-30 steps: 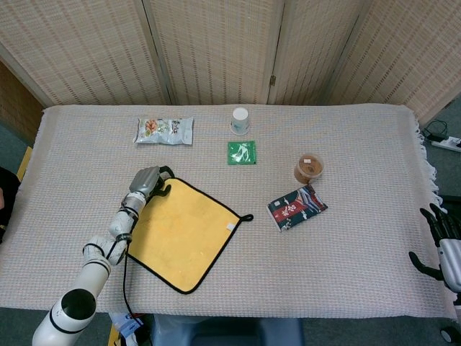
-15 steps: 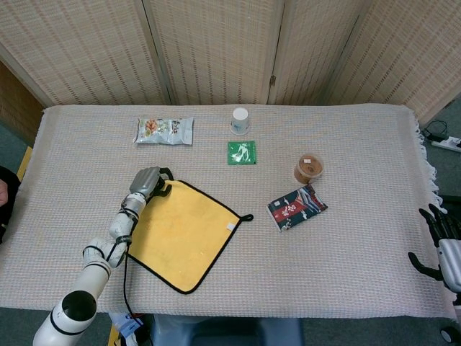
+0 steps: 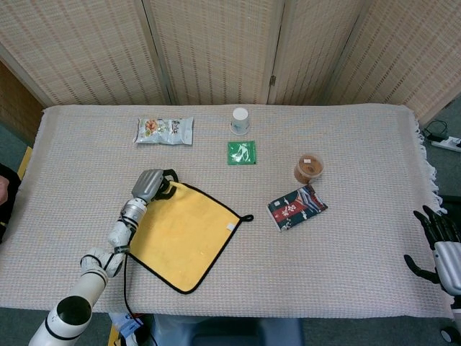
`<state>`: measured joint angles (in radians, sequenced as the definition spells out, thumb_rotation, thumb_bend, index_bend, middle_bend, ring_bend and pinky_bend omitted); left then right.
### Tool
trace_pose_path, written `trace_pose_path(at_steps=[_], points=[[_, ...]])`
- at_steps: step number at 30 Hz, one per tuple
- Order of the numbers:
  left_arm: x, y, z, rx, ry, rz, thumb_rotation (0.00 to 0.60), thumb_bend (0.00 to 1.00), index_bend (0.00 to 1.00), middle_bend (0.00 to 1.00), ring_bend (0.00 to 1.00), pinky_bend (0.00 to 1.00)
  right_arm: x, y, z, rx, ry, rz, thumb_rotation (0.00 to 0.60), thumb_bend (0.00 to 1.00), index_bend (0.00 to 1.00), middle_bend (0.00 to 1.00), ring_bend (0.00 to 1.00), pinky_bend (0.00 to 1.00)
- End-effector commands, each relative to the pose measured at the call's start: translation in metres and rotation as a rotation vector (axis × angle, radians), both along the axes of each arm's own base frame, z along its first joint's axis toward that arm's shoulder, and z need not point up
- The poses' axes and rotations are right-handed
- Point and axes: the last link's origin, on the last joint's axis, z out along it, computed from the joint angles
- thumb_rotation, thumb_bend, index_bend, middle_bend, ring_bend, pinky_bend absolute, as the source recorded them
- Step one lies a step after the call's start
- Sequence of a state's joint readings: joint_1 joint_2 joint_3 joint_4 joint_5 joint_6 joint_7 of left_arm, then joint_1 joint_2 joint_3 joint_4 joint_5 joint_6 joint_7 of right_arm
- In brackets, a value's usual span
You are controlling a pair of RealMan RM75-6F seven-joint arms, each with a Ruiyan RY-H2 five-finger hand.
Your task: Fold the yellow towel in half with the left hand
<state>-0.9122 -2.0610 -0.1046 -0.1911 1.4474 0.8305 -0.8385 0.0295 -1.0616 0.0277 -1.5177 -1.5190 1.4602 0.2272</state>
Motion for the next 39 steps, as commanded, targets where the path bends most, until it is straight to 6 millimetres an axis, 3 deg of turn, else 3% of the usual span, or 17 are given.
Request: trace_pose_path(at_steps=[1,15,22,29,39], points=[[-0.007,-0.024,-0.001,0.048,0.024,-0.090,0.600,0.51,0.56,1.00,1.00,1.00,0.003,0.003,-0.001,0.010,-0.005,0.017,0.600,0.36,0.00,0.00,0.00,0.00],[-0.008,-0.096,-0.004,0.092,0.029,-0.248,0.600,0.51,0.57,1.00,1.00,1.00,0.018,0.015,-0.001,0.011,-0.016,0.094,0.600,0.36,0.00,0.00,0.00,0.00],[-0.004,-0.132,0.006,0.145,0.035,-0.302,0.600,0.51,0.58,1.00,1.00,1.00,0.022,0.019,-0.002,0.027,-0.022,0.122,0.600,0.36,0.00,0.00,0.00,0.00],[-0.001,-0.162,0.012,0.153,0.044,-0.323,0.600,0.51,0.58,1.00,1.00,1.00,0.027,0.025,-0.002,0.026,-0.025,0.151,0.600,0.36,0.00,0.00,0.00,0.00],[0.000,-0.198,0.003,0.147,0.087,-0.350,0.600,0.51,0.58,1.00,1.00,1.00,0.033,0.035,-0.001,0.028,-0.033,0.190,0.600,0.36,0.00,0.00,0.00,0.00]])
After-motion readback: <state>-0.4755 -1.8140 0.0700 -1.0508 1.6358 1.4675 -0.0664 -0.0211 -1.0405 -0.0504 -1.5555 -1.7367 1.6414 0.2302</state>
